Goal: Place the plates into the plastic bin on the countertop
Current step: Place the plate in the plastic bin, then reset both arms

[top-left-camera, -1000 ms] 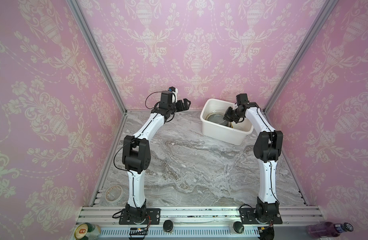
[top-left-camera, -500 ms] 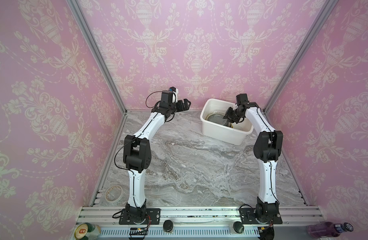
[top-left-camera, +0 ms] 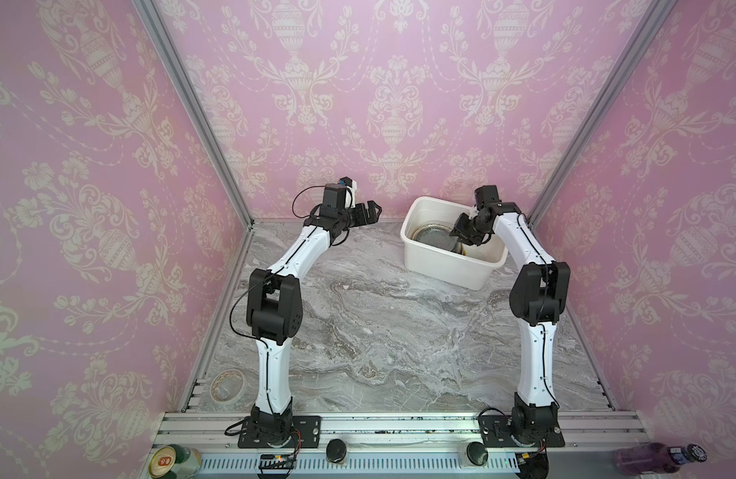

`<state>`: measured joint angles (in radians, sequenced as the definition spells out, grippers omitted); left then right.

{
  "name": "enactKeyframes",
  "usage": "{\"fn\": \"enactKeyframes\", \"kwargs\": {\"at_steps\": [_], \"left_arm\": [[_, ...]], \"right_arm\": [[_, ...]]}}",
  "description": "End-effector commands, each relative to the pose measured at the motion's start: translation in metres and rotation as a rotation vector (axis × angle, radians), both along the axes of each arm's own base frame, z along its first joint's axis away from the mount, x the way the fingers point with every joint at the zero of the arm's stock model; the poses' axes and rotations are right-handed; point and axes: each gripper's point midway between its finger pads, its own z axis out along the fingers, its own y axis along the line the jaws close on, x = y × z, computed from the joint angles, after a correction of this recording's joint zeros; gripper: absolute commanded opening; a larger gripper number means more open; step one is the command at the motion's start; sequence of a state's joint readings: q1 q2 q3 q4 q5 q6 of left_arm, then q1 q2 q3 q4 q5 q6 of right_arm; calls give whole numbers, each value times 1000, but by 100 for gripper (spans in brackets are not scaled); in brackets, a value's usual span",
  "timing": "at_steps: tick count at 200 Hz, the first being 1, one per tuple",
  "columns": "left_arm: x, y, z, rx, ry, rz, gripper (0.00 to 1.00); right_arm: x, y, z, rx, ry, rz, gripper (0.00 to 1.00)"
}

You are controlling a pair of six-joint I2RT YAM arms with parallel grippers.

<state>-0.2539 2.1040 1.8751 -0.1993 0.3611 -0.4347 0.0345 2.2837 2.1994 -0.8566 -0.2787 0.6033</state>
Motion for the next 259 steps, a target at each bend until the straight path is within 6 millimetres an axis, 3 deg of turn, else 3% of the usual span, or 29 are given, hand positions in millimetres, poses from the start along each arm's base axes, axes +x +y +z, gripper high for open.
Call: {"fn": "enactKeyframes", "kwargs": {"at_steps": [1, 73, 107, 125, 158, 200, 203, 208, 231, 240, 259], "left_arm": [[-11, -6, 12, 1, -27, -28, 99], [-35, 7, 24, 38, -78, -1, 99], [-58, 27, 34, 85, -123, 58, 99], [-73, 45, 35, 132, -151, 114, 99], [-109, 95, 28, 263, -143, 291, 99], [-172, 165, 7, 417, -120, 499, 99], [-177, 171, 3, 433, -113, 516, 99], [-186, 181, -2, 452, -106, 549, 99], [-224, 226, -24, 517, -83, 712, 99], [-243, 242, -50, 553, -52, 754, 99], [-267, 262, -67, 559, -106, 832, 99]], "right_arm": [[-3, -8, 47, -43, -113, 20, 39], [-21, 1, 118, -43, -323, 101, 48], [-40, 3, 149, -41, -421, 117, 52], [-53, -1, 156, -64, -457, 111, 52], [-90, -12, 146, -160, -474, 121, 54], [-150, -36, 121, -297, -541, 71, 58], [-157, -37, 106, -301, -514, 74, 59], [-163, -39, 98, -309, -505, 70, 59], [-186, -42, 65, -339, -464, 83, 64], [-193, -43, 52, -355, -470, 97, 66], [-203, -45, 35, -383, -542, 92, 68]]}}
